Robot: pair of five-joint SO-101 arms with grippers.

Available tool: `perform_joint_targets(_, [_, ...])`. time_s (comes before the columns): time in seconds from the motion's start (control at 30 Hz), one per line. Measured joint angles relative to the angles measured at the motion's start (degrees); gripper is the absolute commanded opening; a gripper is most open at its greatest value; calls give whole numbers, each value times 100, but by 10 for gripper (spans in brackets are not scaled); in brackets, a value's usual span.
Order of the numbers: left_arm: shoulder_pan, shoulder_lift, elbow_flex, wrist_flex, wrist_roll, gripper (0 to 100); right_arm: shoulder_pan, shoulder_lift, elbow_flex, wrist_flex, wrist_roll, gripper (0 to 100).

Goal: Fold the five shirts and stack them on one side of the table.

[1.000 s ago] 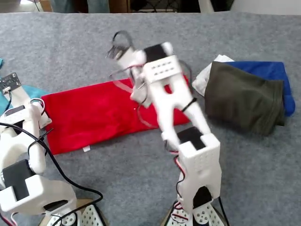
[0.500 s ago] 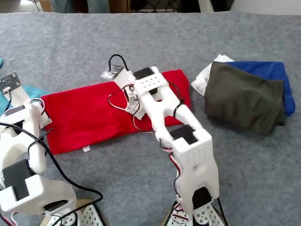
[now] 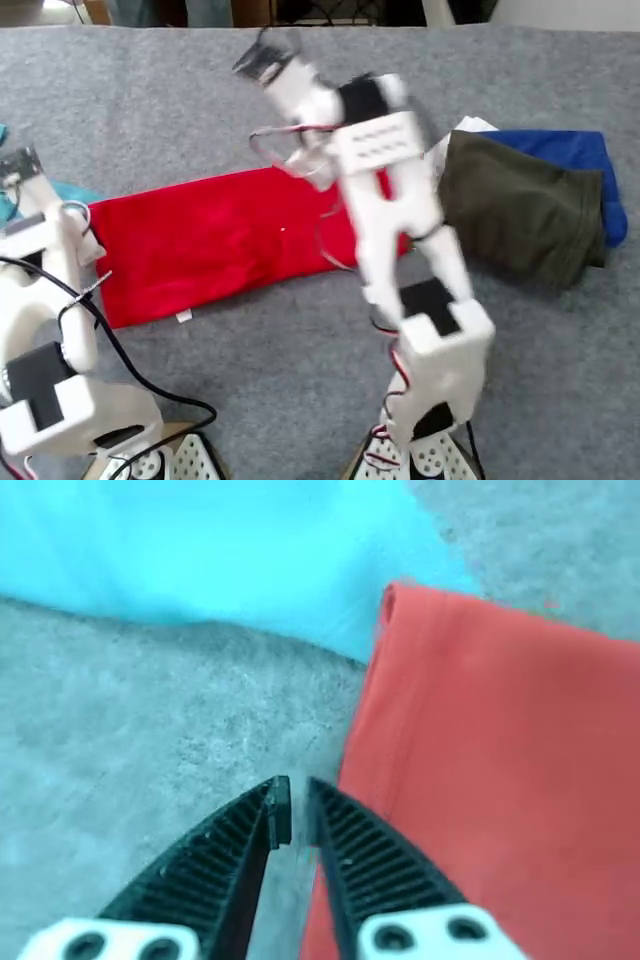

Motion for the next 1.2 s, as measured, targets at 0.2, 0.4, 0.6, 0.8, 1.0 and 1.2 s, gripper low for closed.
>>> perform_joint_targets(0.2, [-255,-132,-1213,1459,-580,246,809,-1679,826,255,229,15])
perform_joint_targets(0.4, [-475,396,-1987,2092,-765,330,967,-4325,3868,-237,589,15])
perform_joint_targets(0.6, [-554,1240,-2743,2866,-1125,332,1380,-6637,7631,-1670,642,15])
perform_joint_targets(0.8, [-659,1600,-3279,3490,-1591,333,1846,-8097,11095,-3684,492,15])
perform_joint_targets(1.0, [-510,1670,-3279,3525,-1609,333,1864,-9547,12958,-4923,-18,17])
perform_joint_targets(1.2, [-466,1969,-2919,2840,-1864,330,1864,-10593,13398,-4695,105,18])
